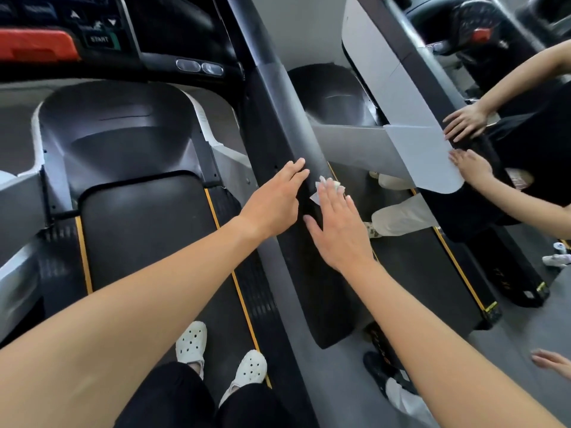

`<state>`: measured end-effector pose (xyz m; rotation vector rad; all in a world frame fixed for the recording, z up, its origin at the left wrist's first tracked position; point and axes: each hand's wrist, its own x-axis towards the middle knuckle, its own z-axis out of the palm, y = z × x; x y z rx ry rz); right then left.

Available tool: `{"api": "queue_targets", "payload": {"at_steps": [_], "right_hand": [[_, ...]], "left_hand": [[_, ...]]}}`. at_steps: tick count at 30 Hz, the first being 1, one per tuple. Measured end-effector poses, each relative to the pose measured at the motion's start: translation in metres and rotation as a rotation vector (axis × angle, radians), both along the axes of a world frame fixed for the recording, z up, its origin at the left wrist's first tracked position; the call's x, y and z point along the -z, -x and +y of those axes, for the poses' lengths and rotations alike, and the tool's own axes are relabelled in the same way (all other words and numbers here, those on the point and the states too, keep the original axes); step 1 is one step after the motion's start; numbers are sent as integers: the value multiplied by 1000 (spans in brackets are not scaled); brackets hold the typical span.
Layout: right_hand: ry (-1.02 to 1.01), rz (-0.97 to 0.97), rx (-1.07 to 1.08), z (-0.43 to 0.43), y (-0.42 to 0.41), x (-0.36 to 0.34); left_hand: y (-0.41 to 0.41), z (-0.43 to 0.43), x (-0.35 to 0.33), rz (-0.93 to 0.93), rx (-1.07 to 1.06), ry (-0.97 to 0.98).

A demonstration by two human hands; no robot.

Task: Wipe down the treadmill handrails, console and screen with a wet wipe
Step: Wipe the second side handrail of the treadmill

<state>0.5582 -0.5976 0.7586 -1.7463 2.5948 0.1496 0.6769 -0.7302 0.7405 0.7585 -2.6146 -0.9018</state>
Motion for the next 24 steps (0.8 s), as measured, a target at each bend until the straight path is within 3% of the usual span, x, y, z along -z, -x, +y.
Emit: {"api": "queue_targets", "payload": {"at_steps": [3, 9, 14, 21, 24], "right_hand": [[52, -128, 48, 0, 2, 0], [34, -127, -17, 13, -4, 3], [44, -305, 70, -20, 12, 1], [54, -231, -19, 33, 0, -1], [89, -283, 25, 26, 4, -4]], "left_hand": [[3, 2, -2, -20, -16, -1], [8, 13, -8, -35, -70, -80], [6, 14, -13, -31, -96, -143], [6, 21, -20, -43, -116, -208], [8, 27, -22, -32, -126, -250]]}}
